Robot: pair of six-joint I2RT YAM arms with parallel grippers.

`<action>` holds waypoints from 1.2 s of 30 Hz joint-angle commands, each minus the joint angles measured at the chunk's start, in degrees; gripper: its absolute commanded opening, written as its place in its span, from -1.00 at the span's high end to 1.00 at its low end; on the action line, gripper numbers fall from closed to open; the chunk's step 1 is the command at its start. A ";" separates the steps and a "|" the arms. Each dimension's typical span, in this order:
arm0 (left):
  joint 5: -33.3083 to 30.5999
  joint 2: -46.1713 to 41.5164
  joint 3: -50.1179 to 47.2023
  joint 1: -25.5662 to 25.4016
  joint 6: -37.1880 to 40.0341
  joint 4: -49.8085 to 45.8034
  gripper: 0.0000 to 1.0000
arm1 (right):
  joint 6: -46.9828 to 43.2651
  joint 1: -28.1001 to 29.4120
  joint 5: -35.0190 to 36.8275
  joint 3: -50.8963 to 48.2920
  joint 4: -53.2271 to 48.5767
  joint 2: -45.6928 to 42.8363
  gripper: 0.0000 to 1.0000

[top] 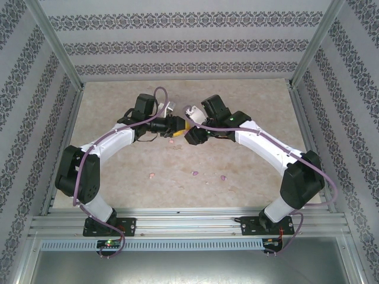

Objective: Insert the wireless bluetooth earbuds into the charging case

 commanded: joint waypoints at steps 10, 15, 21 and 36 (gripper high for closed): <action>-6.90 -3.69 -2.09 -0.02 -4.71 8.76 0.56 | 11.18 -2.93 4.72 0.75 2.19 -3.45 -0.20; -15.18 -3.60 -4.31 -0.07 -11.51 19.00 0.58 | 20.82 -5.98 1.29 0.81 4.17 -6.32 -0.23; -19.82 -3.89 -6.26 -0.03 -17.70 28.53 0.59 | 37.63 -9.70 -3.34 -3.60 12.75 -10.46 -0.30; -22.98 -6.79 -5.10 -1.44 -24.61 36.52 0.59 | 69.67 -14.14 -19.35 -7.44 37.83 -4.26 -0.37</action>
